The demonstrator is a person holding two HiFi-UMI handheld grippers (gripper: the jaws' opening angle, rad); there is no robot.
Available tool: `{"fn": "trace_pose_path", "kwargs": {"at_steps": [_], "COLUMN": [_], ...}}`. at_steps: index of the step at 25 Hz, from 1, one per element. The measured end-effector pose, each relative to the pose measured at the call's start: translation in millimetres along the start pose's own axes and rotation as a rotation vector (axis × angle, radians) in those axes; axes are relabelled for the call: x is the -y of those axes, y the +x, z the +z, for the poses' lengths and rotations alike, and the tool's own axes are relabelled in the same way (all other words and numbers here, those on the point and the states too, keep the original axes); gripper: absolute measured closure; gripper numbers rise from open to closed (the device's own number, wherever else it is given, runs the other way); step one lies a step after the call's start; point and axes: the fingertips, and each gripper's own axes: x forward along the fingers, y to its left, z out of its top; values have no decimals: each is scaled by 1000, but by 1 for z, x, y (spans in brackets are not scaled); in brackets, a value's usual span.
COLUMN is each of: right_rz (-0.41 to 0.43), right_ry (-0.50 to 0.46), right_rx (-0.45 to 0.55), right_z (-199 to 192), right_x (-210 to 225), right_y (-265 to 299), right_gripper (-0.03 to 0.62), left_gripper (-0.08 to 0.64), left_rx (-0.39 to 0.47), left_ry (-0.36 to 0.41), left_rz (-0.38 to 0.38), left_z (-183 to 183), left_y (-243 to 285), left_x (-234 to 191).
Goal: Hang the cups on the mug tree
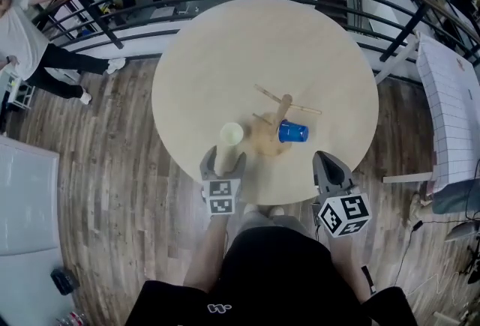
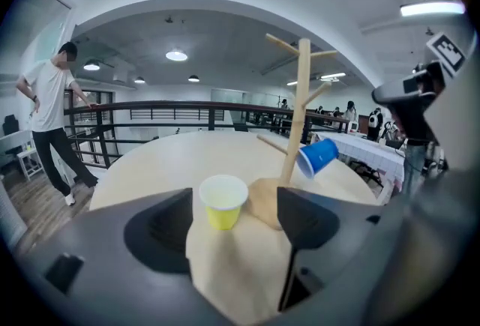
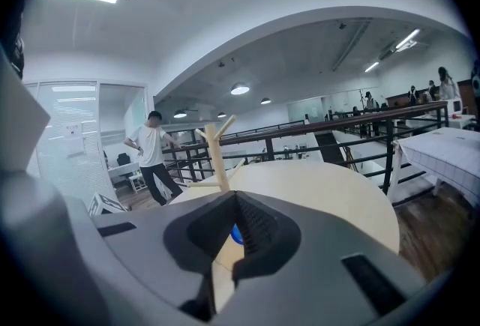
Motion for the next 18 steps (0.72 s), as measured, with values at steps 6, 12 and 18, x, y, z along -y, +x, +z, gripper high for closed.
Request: {"fn": "trace_pose_path", "kwargs": {"at_steps": [6, 12, 18], "right_rz": [-13, -44, -51], "right_ry": [5, 13, 12], "right_rx": [-27, -46, -59], "right_z": [-8, -14, -18], "right_x": [4, 13, 16], "right_y": [-6, -13, -15], "right_gripper": [583, 583, 583], "left_gripper": [232, 232, 232], "left_rx": [-73, -135, -159], "left_ry": [18, 65, 65], "left_rz": [-8, -28, -19], "left_z": [-17, -29, -37], "left_y": [43, 73, 91], "left_x": [-13, -14, -19]}}
